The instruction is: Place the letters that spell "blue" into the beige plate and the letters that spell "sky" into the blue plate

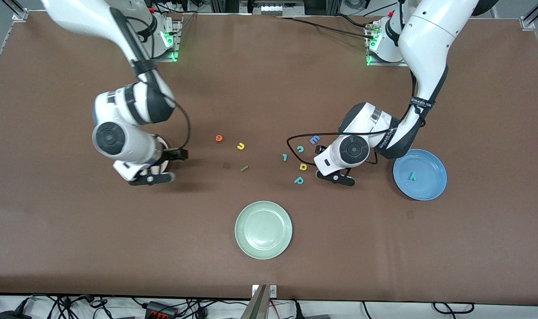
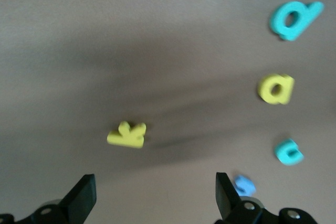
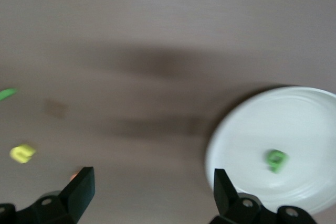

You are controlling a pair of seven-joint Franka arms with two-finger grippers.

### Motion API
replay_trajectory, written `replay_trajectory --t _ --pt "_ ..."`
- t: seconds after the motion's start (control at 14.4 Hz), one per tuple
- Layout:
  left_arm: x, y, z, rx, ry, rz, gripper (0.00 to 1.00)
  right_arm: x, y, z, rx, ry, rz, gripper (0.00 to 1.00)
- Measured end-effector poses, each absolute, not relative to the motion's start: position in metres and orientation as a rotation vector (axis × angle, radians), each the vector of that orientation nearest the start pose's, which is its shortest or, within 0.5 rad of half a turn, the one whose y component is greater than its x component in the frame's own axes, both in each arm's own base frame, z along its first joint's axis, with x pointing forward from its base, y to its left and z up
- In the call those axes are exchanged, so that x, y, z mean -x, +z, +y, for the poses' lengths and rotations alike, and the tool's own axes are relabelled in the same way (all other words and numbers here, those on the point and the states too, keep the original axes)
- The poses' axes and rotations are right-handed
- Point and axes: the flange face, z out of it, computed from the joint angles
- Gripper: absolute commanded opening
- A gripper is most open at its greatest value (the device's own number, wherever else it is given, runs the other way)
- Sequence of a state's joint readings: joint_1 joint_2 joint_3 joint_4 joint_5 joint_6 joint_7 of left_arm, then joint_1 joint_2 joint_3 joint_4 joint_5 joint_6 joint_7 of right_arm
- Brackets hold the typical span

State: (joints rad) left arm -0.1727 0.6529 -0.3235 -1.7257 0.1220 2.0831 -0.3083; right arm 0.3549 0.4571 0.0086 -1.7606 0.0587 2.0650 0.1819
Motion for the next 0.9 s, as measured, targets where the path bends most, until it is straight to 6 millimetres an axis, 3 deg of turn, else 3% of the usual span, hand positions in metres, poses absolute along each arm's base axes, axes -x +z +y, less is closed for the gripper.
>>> replay_trajectory --t 0.21,0.35,0.49,0.76,0.9 --pt "-0.564 0.183 -0.277 3.105 0.404 0.334 1.00 -0.586 0.279 0.273 3.106 0.199 -0.318 1.00" --pt "-0.566 0.182 -0.273 3.075 0.370 0.373 1.00 -0.586 0.272 0.291 3.107 0.134 -0.223 1.00" --pt "-0.567 0.183 -0.272 3.048 0.329 0.415 0.96 -0.585 0.266 0.313 3.116 0.107 0.040 1.00" --pt "-0.571 0.176 -0.271 3.064 0.279 0.421 0.68 -0.580 0.248 0.359 3.079 0.107 0.553 1.00" --pt "-0.570 0.171 -0.270 3.066 0.284 0.419 0.65 -0.577 0.236 0.379 3.040 0.105 0.753 1.00"
